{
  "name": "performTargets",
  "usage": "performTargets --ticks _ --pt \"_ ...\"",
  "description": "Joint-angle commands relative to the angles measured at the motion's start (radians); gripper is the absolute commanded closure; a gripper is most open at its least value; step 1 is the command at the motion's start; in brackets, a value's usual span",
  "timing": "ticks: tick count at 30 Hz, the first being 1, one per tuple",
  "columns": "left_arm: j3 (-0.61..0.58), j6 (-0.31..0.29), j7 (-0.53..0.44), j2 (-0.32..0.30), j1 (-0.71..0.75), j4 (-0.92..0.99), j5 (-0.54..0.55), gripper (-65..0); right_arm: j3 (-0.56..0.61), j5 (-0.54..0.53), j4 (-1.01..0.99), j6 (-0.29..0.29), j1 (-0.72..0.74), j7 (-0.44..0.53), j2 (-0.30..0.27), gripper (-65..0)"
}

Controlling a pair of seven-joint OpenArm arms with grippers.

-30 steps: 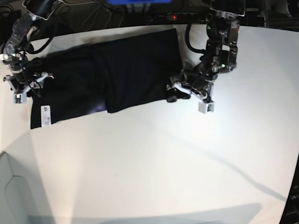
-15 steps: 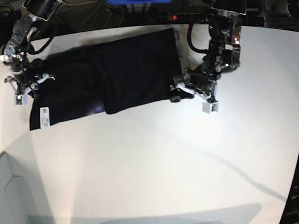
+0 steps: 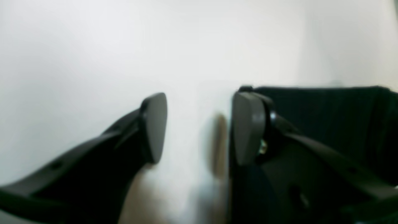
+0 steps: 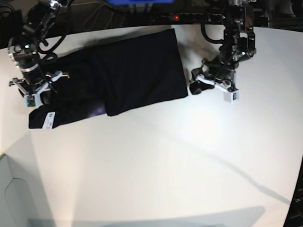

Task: Fold the T-shirt properly
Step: 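Fold the held end over the bundle toward the left gripper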

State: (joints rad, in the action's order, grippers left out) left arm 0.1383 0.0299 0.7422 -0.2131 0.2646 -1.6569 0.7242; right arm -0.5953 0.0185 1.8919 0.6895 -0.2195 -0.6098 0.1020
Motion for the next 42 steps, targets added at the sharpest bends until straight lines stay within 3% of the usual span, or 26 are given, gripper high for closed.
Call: performTargets --ticks 1,6,11,22,32,42 --pt "0.001 0.002 0.012 -0.006 -0.006 0.01 0.001 -33.2 0.018 -0.024 0.042 0.009 -0.008 0.032 0.005 0.0" --pt "-0.047 0.002 0.009 0.019 -0.021 0.056 0.001 -33.2 0.173 -0.024 0.114 0.009 -0.097 0.04 0.046 0.0" --pt "-0.073 0.002 0.01 0.019 -0.041 0.06 -0.008 -33.2 0.39 -0.024 0.128 0.009 -0.177 0.043 0.048 0.0" --pt "-0.067 0.002 0.01 0.011 -0.041 0.06 -0.008 -33.2 0.779 -0.019 0.116 0.009 -0.188 0.043 0.046 0.0" --pt "-0.024 0.006 0.012 -0.007 -0.014 -0.002 0.001 -33.2 0.835 -0.019 -0.061 0.009 -0.126 0.043 0.043 0.0" --pt "0.321 0.0 0.012 -0.013 0.135 -0.134 0.002 -33.2 0.845 -0.021 -0.085 0.009 -0.122 0.037 0.04 -0.5"
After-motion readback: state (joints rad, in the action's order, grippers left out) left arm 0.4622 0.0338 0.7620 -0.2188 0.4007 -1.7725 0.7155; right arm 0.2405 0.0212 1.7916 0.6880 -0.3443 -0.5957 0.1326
